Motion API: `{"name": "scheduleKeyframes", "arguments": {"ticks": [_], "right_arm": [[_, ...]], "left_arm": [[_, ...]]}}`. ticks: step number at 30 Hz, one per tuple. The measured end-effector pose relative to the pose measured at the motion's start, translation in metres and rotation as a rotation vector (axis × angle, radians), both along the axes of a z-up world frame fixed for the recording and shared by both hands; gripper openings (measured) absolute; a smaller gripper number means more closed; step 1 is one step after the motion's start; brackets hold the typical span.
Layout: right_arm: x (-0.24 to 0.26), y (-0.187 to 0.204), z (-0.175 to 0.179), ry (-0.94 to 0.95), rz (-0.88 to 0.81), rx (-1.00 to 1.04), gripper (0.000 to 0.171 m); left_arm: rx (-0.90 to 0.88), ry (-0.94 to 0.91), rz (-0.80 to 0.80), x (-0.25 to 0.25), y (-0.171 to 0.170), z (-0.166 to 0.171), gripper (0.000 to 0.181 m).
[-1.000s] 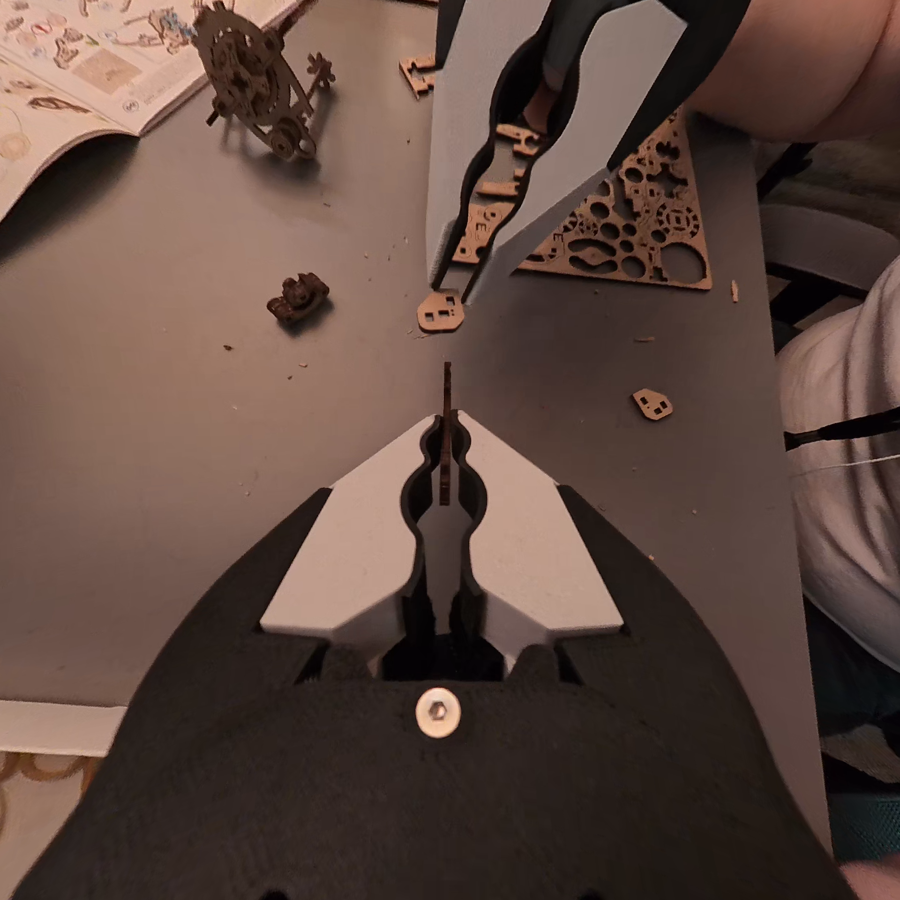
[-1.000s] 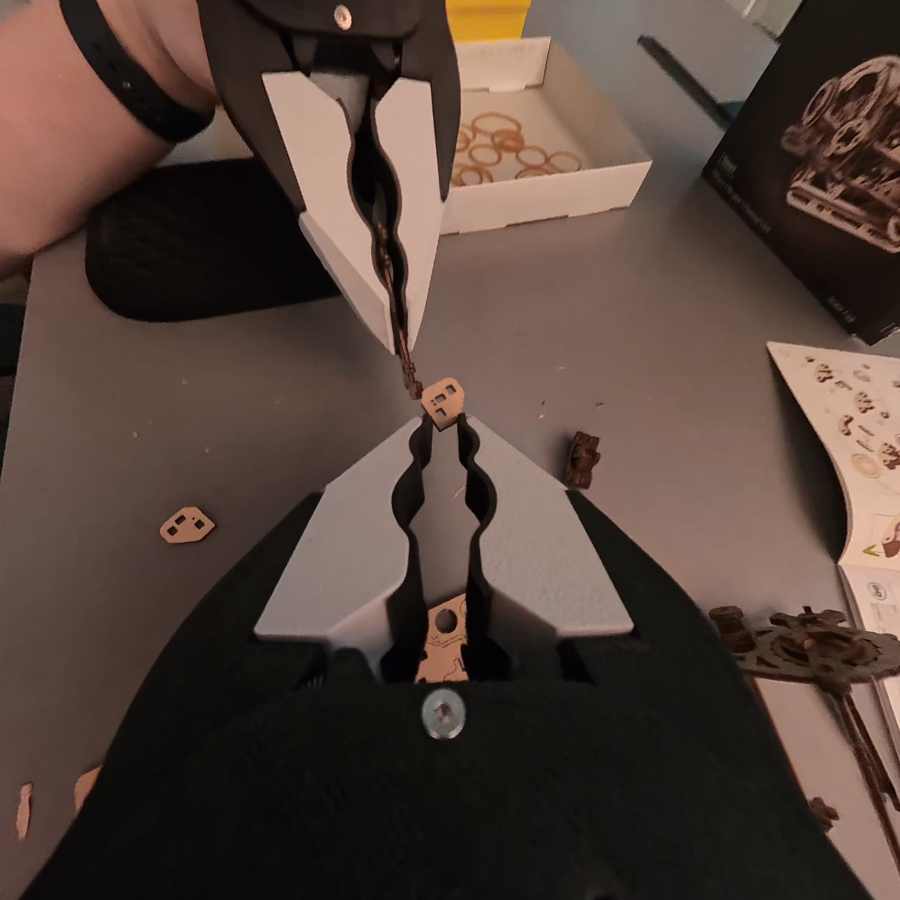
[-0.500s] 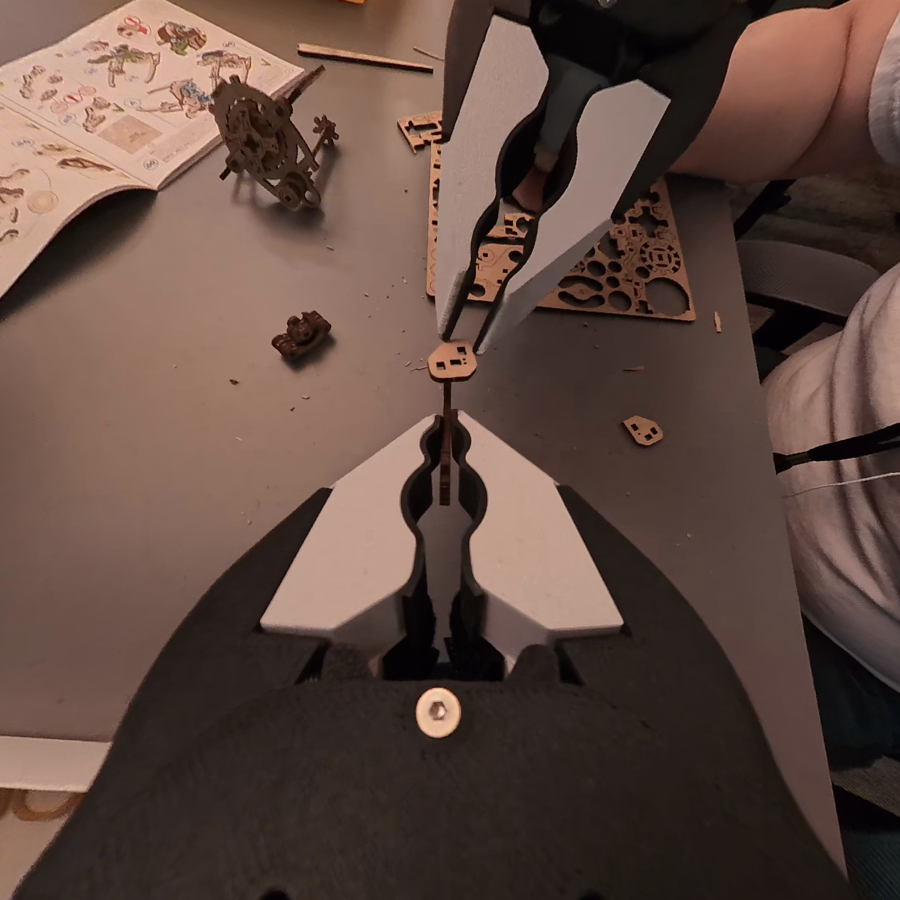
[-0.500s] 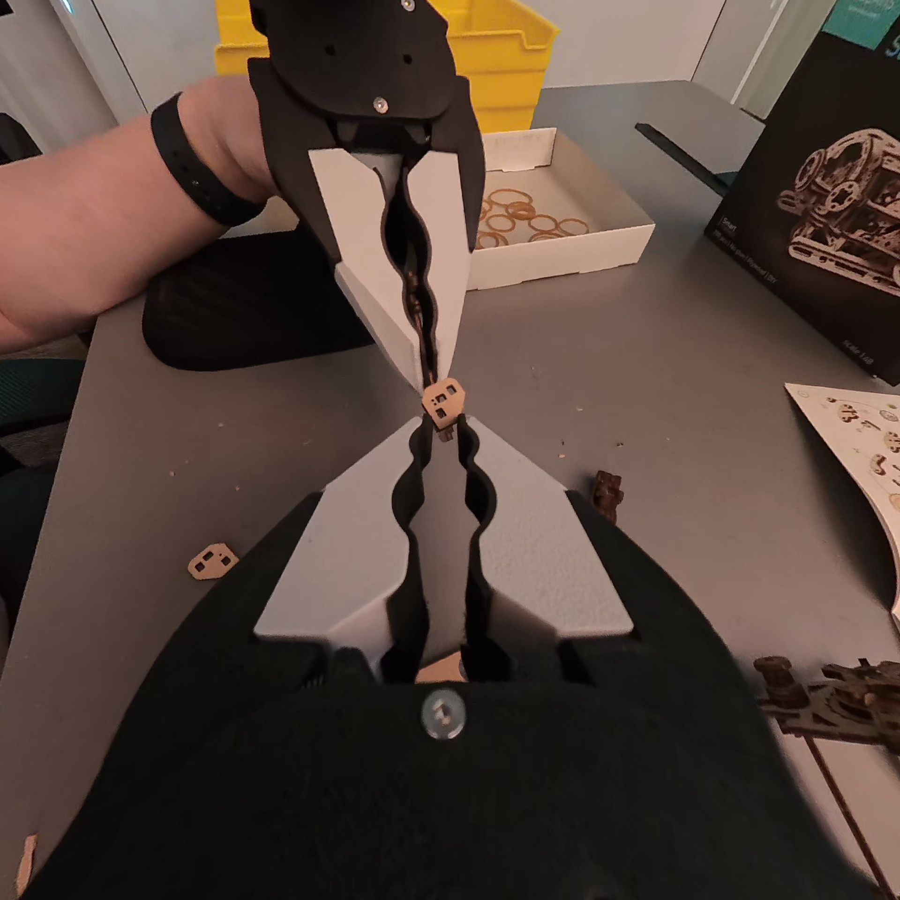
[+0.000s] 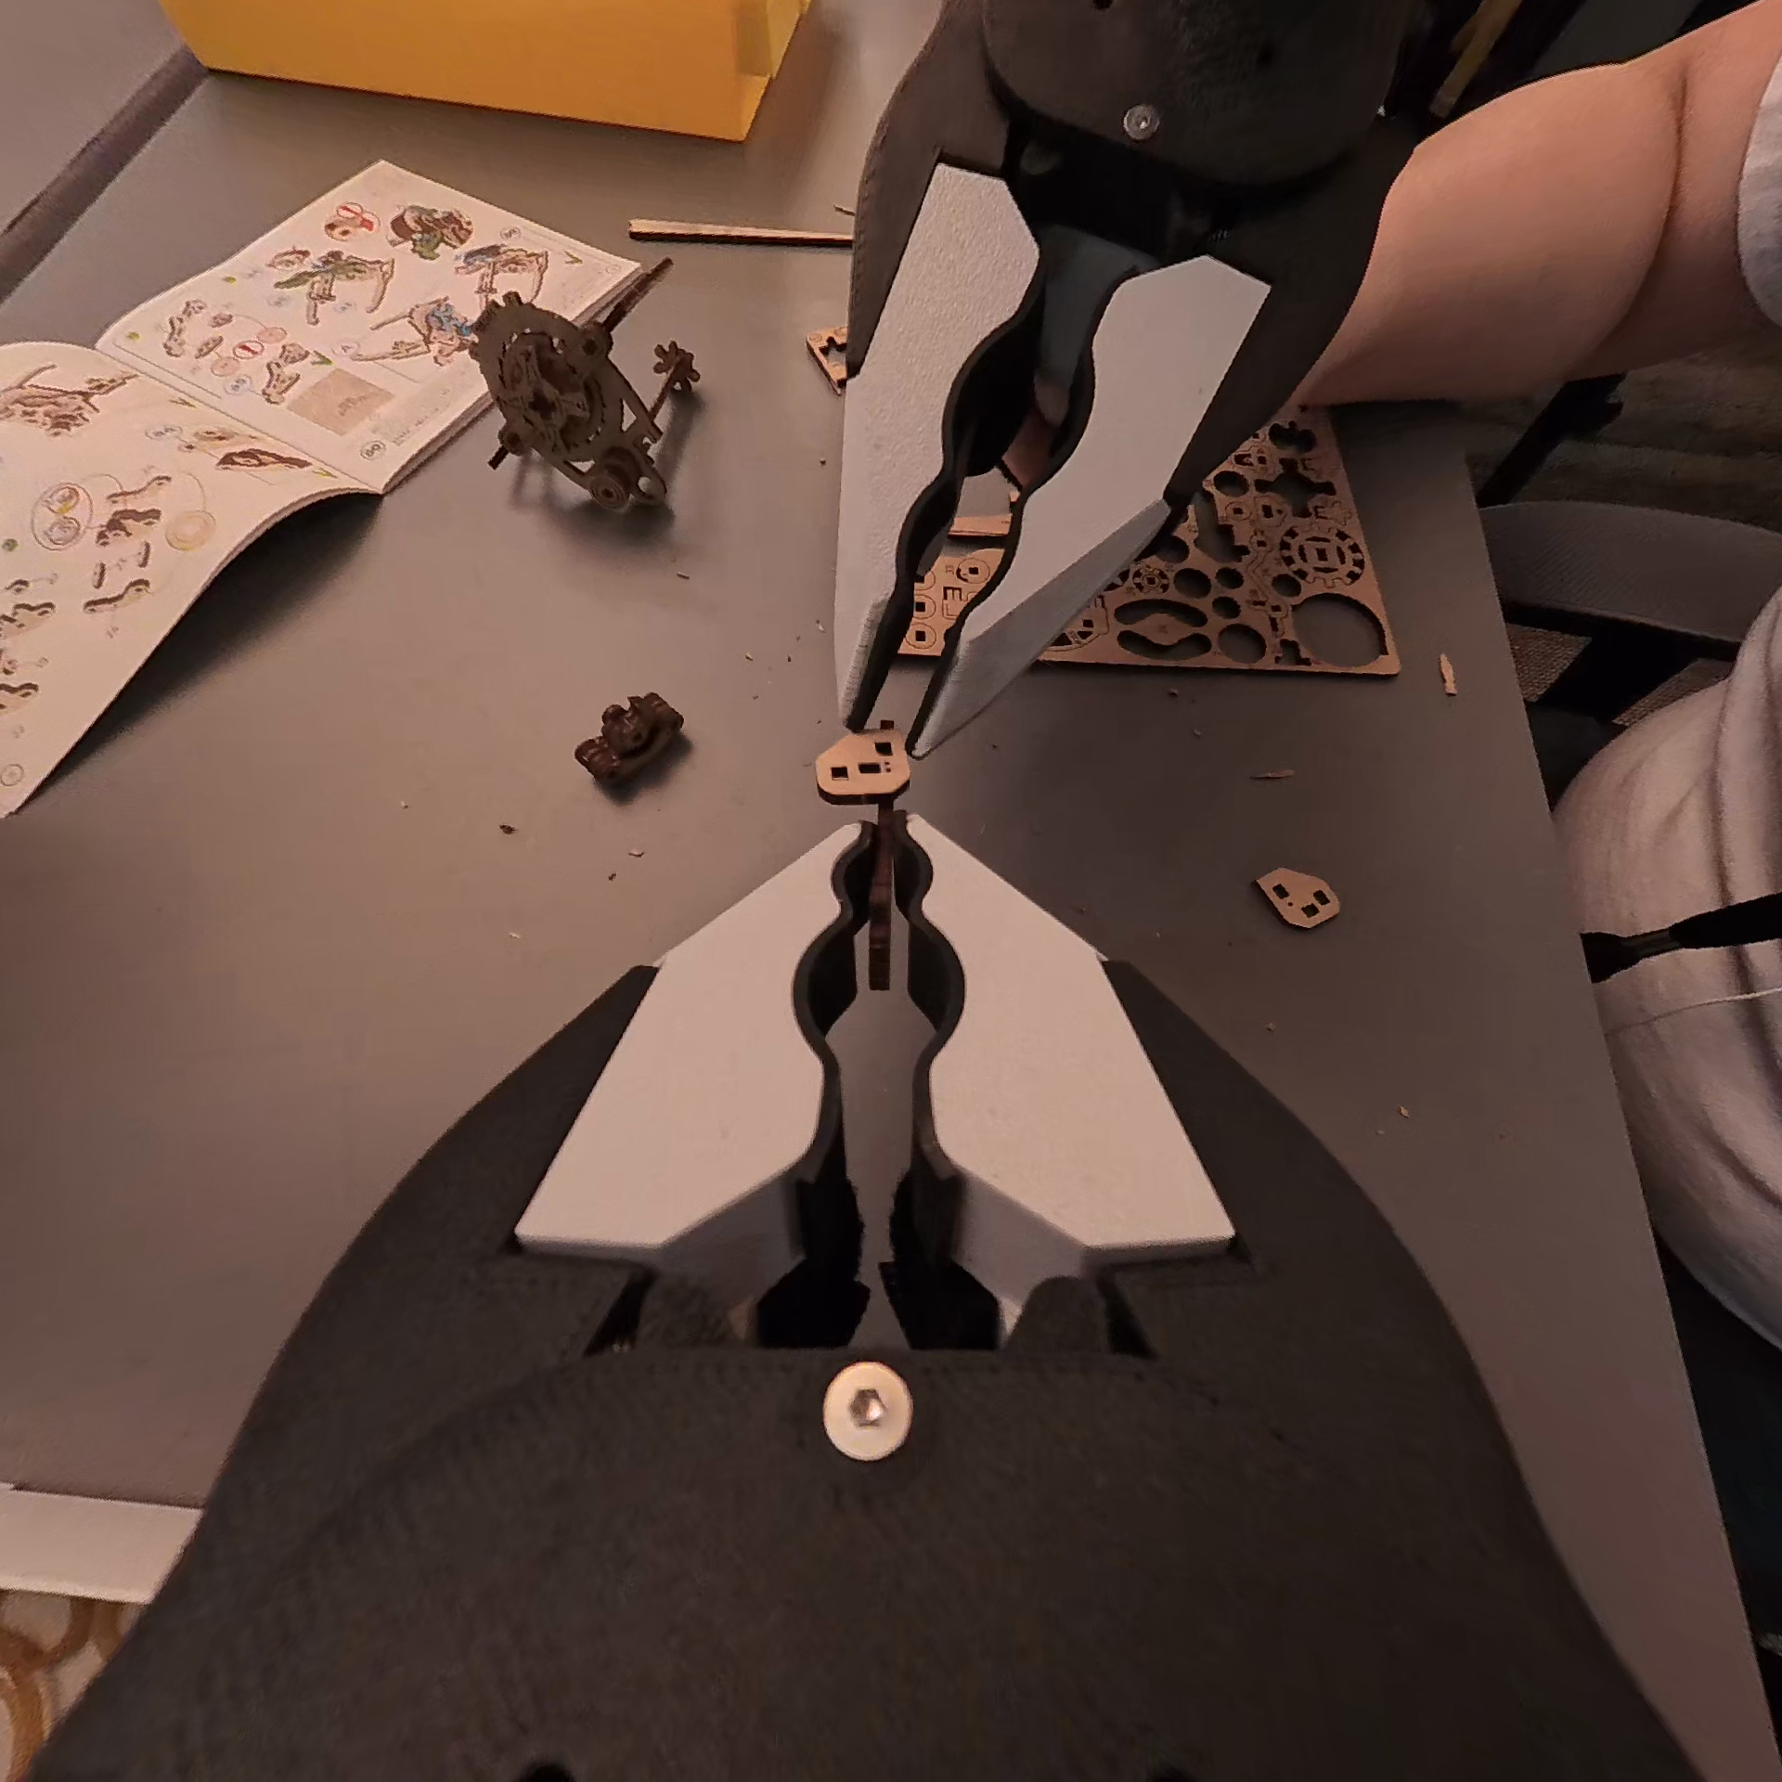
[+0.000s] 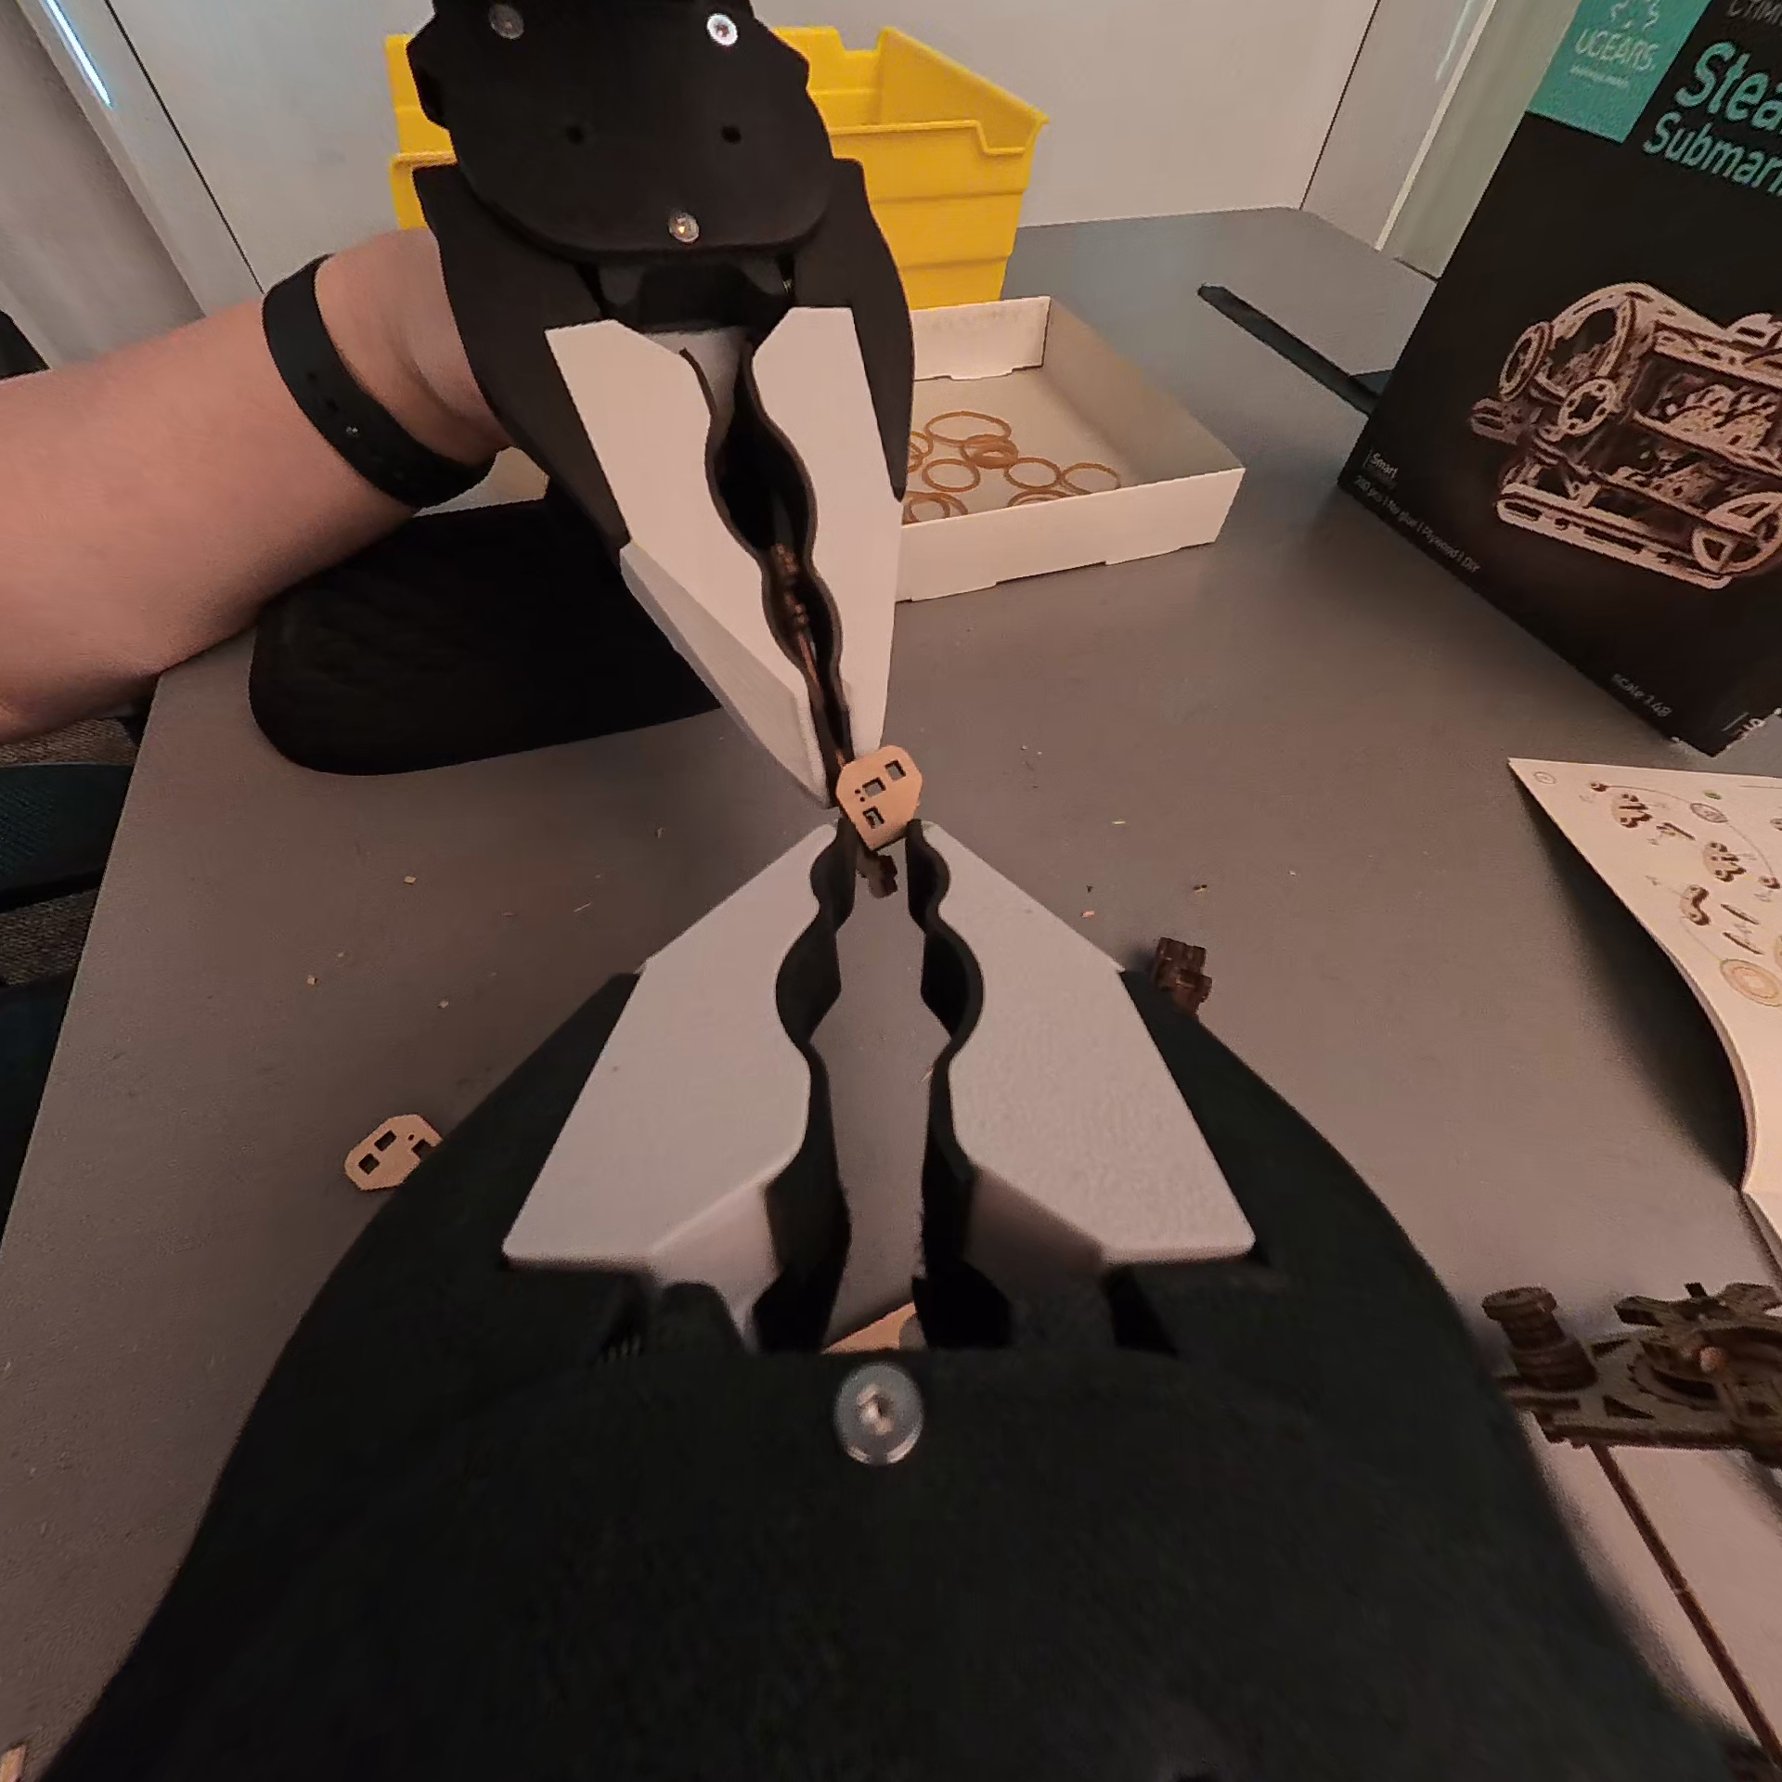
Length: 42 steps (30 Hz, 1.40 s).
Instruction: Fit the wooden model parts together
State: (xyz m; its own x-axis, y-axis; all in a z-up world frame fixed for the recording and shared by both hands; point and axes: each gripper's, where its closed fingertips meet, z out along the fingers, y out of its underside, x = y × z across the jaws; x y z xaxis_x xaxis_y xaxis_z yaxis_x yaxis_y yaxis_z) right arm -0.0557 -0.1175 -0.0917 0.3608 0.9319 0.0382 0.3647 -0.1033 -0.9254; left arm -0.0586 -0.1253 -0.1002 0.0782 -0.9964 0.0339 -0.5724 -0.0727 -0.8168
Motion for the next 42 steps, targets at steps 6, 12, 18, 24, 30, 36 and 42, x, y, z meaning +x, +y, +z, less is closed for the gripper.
{"name": "scheduleKeyframes", "arguments": {"ticks": [6, 12, 18, 24, 30, 36, 42], "right_arm": [[0.002, 0.003, -0.003, -0.021, -0.025, 0.000, 0.009], [0.001, 0.006, -0.012, -0.042, -0.044, -0.023, 0.009], [0.000, 0.005, -0.016, -0.052, -0.045, -0.028, 0.009], [-0.001, 0.004, -0.014, -0.045, -0.041, -0.030, 0.009], [0.000, 0.005, -0.018, -0.053, -0.047, -0.060, 0.009], [0.003, 0.006, -0.026, -0.080, -0.053, -0.118, 0.009], [0.005, 0.004, -0.043, -0.134, -0.045, -0.197, 0.009]], "left_arm": [[0.032, 0.005, 0.017, 0.001, 0.004, 0.000, 0.001], [0.048, 0.039, 0.028, 0.001, 0.006, -0.008, 0.001], [0.040, 0.061, 0.024, 0.000, 0.006, -0.012, 0.001], [0.038, 0.090, 0.022, -0.002, 0.006, -0.018, 0.001], [0.004, 0.169, 0.023, -0.010, 0.004, -0.031, 0.001], [-0.021, 0.293, 0.030, -0.025, -0.002, -0.038, 0.001], [-0.082, 0.588, 0.016, -0.057, -0.011, -0.037, 0.001]]}}
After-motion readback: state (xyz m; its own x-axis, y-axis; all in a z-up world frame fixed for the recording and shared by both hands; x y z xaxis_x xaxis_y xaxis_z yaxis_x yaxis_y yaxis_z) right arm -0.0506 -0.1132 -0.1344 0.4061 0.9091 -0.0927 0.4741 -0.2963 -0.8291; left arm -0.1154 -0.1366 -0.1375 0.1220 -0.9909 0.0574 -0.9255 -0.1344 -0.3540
